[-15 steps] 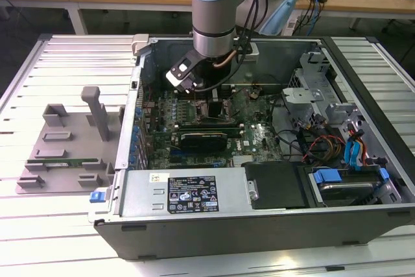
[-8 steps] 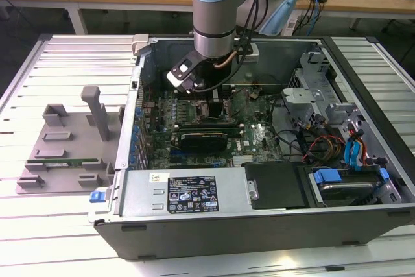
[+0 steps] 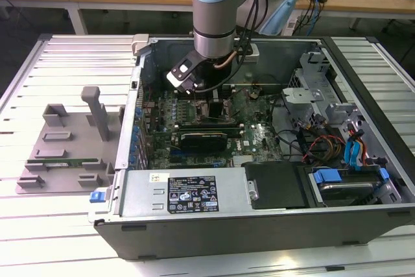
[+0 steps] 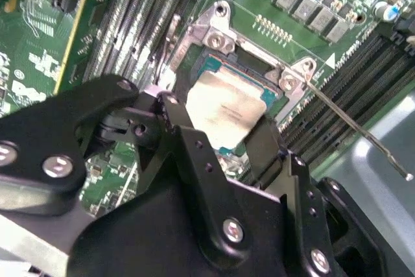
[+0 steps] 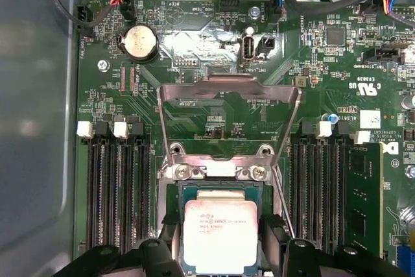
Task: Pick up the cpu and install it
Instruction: 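Place the cpu into insertion slot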
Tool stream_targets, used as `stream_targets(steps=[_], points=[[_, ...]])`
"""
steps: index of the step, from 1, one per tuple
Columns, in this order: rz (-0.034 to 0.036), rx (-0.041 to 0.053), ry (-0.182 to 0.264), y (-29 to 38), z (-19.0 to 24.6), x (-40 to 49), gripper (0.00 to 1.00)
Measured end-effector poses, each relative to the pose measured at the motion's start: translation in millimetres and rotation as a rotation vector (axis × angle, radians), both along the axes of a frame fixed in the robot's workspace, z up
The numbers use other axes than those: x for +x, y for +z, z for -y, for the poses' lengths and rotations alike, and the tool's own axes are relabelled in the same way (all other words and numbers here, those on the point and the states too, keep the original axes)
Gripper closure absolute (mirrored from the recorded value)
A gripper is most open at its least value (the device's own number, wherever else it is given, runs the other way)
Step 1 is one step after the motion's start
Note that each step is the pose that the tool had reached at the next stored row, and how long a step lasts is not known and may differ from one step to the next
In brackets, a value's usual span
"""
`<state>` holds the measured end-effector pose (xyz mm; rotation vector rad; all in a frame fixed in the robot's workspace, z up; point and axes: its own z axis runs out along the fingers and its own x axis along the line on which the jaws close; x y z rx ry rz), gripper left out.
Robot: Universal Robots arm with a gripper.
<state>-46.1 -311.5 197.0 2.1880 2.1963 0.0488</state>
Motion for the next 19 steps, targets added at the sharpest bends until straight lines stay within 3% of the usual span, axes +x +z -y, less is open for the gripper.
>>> stream_targets(steps=[1,4,9,10,11,12,14,17,19], points=[[0.0,0.0,0.0,0.2,0.0,0.0,0.38],[-0.0001,-0.0002,0.0,13.8,0.0,0.0,0.38],[0.0,-0.0001,0.0,15.6,0.0,0.0,0.4],[0.0,0.0,0.0,15.7,0.0,0.0,0.46],[0.0,-0.0001,0.0,16.0,0.0,0.0,0.65],[0.0,-0.0001,0.0,16.3,0.0,0.0,0.77],[0.0,-0.0001,0.0,16.7,0.0,0.0,0.89],[0.0,0.0,0.0,16.8,0.0,0.0,0.89],[-0.0001,-0.0003,0.0,13.6,0.1,0.0,0.89]])
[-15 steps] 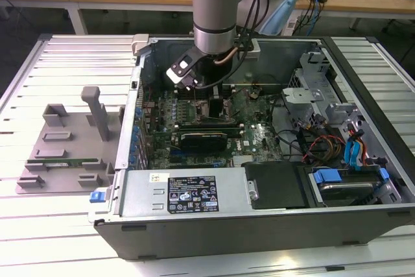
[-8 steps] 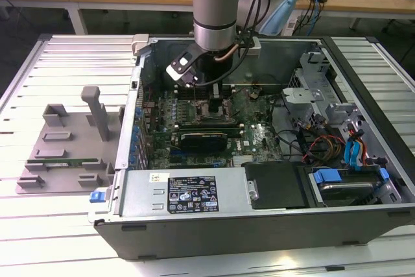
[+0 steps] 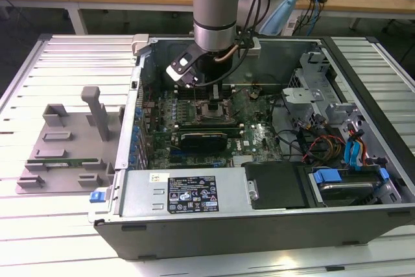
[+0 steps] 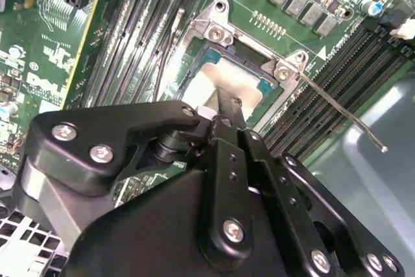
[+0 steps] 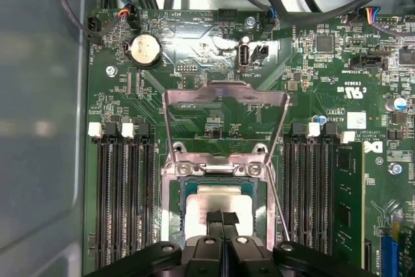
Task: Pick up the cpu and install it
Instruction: 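Place the cpu into insertion slot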
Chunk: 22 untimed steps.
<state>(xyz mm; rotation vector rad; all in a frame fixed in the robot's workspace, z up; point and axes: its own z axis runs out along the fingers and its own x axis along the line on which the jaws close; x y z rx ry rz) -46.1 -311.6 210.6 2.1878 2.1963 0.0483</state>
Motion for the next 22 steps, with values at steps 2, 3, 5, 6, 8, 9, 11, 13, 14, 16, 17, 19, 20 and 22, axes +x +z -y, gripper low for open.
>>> stream_targets(steps=[2,3,5,6,8,9,11,13,14,16,17,19,20,22], points=[[0.0,0.0001,0.0,-3.9,0.0,0.0,0.89],[-0.0001,0.0,0.0,-4.0,0.0,0.0,0.89],[-0.0003,-0.0003,0.0,-6.0,0.0,0.0,0.89],[-0.0001,-0.0001,0.0,-6.2,0.0,0.0,0.89],[0.0001,0.0003,0.0,1.6,-0.1,0.1,0.89],[0.0001,0.0003,0.0,9.1,-0.1,0.1,0.89],[0.0002,0.0002,0.0,23.0,-0.3,0.1,0.89],[0.0001,-0.0002,0.0,40.2,-0.4,0.1,0.89],[0.0001,-0.0004,0.0,43.8,-0.5,0.1,0.89],[0.0002,-0.0003,0.0,45.4,-0.5,0.1,0.89],[0.0003,-0.0002,0.0,45.3,-0.5,0.1,0.89],[0.0002,-0.0004,0.0,45.5,-0.5,0.1,0.89],[0.0002,-0.0004,0.0,45.5,-0.5,0.0,0.89],[0.0001,-0.0004,0.0,45.7,-0.5,0.1,0.89]])
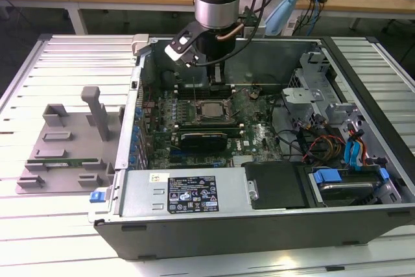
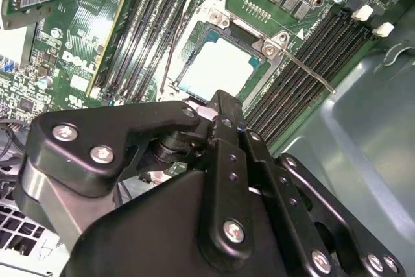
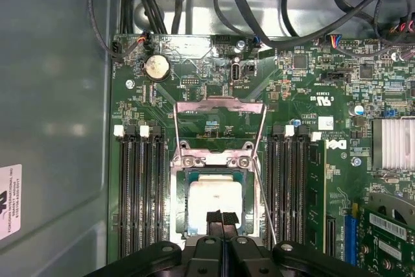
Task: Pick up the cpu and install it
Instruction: 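Close the cpu cover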
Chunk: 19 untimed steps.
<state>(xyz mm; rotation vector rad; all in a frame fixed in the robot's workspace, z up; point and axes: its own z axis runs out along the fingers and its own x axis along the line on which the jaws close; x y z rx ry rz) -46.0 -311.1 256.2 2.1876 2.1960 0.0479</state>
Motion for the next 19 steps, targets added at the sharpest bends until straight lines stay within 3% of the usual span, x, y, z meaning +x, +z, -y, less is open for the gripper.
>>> stream_targets(steps=[5,7,11,12,13,14,16,18,19], points=[[0.0001,0.0003,0.0,0.2,0.0,0.0,0.89],[0.0,0.0007,0.0,7.2,0.0,0.0,0.89],[0.0001,0.0007,0.0,33.7,-0.2,0.0,0.89],[0.0,0.0008,0.0,35.2,-0.2,1.8,0.89],[0.0,0.0007,0.0,35.2,-0.2,16.9,0.89],[0.0,0.0007,0.0,35.2,-0.2,21.9,0.89],[-0.0001,0.0007,0.0,35.2,-0.1,42.6,0.89],[-0.0002,0.0006,0.0,35.2,-0.1,54.7,0.89],[-0.0002,0.0007,0.0,35.2,-0.2,65.0,0.89]])
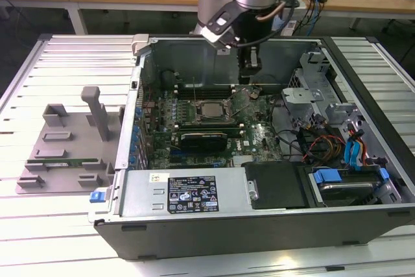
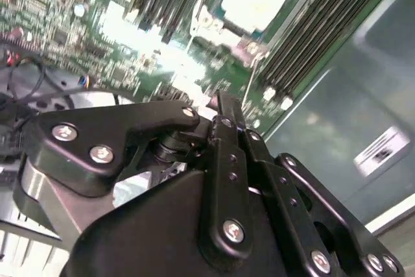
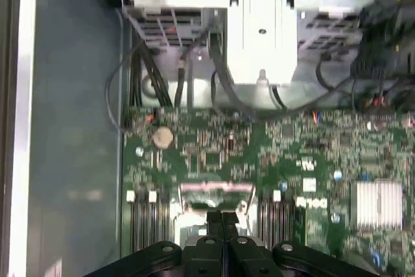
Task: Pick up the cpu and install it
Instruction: 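Close the cpu cover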
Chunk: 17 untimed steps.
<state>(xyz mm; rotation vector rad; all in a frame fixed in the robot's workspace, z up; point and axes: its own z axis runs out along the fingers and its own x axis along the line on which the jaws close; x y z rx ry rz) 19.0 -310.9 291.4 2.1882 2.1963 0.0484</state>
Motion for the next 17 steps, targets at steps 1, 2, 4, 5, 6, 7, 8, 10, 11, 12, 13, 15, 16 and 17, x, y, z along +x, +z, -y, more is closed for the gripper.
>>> stream_targets(steps=[1,2,4,5,6,7,8,10,11,12,13,15,16,17], points=[[0.0001,0.0002,0.0,-0.1,0.0,6.1,0.89],[0.0,0.0,0.0,0.0,0.0,13.0,0.89],[-0.0001,0.0,0.0,0.0,0.1,27.2,0.89],[-0.0001,0.0001,0.0,0.0,0.0,28.3,0.89],[0.0,0.0,0.0,0.0,0.0,28.4,0.89],[0.0,0.0,0.0,0.0,0.0,28.4,0.89],[-0.0025,-0.0002,0.0,-1.3,0.1,29.8,0.89],[-0.0121,-0.0034,0.0,-4.4,0.1,34.9,0.89],[-0.0159,-0.0048,0.0,-5.0,0.0,36.4,0.89],[-0.0231,-0.0074,0.0,-6.0,0.0,38.5,0.89],[-0.0318,-0.0089,0.0,-8.2,0.0,40.7,0.89],[-0.0377,-0.0089,0.0,-16.5,0.1,41.5,0.89],[-0.039,-0.0089,0.0,-18.9,0.1,41.6,0.89],[-0.04,-0.0089,0.0,-21.1,0.2,41.8,0.89]])
